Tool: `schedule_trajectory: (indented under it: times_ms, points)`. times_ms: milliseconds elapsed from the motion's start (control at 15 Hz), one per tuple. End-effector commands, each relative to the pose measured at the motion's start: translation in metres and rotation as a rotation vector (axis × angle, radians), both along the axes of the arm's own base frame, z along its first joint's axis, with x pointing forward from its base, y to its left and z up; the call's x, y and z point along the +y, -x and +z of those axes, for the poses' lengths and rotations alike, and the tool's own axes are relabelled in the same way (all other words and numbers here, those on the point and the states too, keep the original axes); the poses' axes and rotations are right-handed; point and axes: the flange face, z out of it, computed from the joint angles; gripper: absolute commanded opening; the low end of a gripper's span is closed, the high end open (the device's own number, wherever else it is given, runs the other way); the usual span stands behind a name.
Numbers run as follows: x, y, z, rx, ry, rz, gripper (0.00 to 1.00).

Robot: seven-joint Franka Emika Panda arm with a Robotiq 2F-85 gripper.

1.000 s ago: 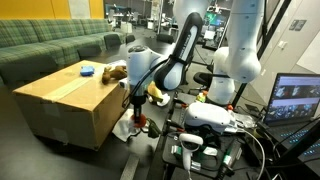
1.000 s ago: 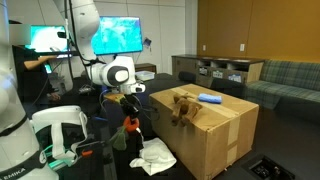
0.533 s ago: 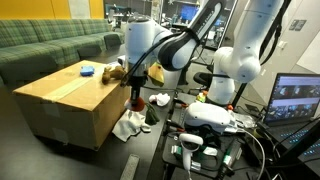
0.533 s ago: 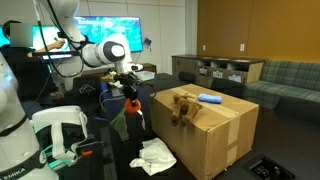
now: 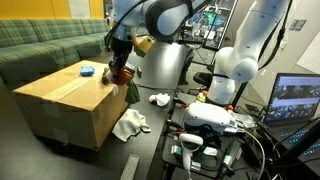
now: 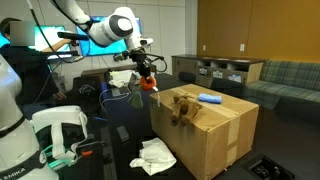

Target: Put the objects on top of the box on to the table and the objects on the table on top of the box

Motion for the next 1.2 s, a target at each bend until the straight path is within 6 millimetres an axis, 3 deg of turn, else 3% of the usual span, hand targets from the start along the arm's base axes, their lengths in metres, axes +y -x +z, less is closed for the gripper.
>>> schedule_trajectory:
  times_ms: [0,200,400,800,1133]
  points:
    - [0.002,-0.046,0.03,-0.078,-0.024,-0.038,0.04]
    - [0.007,-0.079,0.038,-0.106,-0.071,-0.047,0.04]
    - [0.022,-0.105,0.03,-0.113,-0.114,-0.03,0.04]
    - [0.053,-0.142,-0.017,-0.083,-0.138,0.016,0.04]
    - [0.056,-0.167,-0.058,-0.034,-0.112,0.007,0.04]
